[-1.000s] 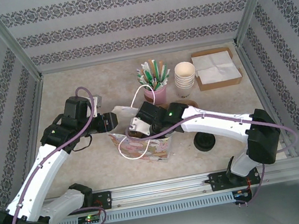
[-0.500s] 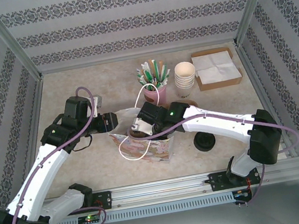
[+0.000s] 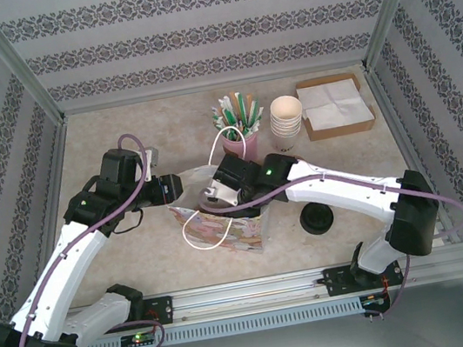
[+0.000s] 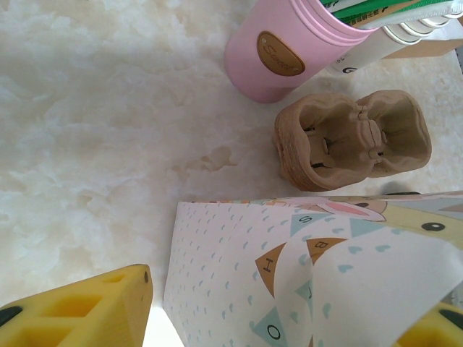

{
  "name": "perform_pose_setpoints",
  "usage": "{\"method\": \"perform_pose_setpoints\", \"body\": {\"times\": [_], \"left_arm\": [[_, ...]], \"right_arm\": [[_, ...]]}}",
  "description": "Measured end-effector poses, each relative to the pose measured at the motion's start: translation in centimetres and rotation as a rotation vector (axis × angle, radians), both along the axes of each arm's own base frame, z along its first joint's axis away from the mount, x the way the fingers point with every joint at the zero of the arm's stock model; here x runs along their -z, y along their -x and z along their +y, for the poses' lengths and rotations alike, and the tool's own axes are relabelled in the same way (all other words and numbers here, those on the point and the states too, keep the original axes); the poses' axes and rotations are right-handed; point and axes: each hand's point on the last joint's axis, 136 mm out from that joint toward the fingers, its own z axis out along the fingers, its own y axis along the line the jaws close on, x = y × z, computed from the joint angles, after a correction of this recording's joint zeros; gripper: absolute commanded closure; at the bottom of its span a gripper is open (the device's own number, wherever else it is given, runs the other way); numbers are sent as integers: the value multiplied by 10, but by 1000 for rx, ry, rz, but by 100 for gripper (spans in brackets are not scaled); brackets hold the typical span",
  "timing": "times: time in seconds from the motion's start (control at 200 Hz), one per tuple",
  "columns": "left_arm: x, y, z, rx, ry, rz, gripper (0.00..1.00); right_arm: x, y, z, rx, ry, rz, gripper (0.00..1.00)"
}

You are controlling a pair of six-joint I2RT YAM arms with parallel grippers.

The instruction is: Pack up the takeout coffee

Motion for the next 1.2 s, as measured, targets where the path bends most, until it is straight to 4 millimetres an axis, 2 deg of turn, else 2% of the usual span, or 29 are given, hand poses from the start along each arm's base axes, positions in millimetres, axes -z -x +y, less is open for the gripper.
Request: {"method": "perform_pose_setpoints", "body": {"times": [0.405, 0.804, 1.199], "left_arm": [[1, -1, 0, 0, -2, 3, 42], [2, -1, -1, 1, -2, 6, 42], [3, 0, -5, 15, 4, 16, 42]], "right_arm": [[-22, 0, 0, 46, -26, 5, 21], [-55, 1, -6, 63, -84, -38, 18], [-71, 1, -9, 86, -123, -64, 17]]}}
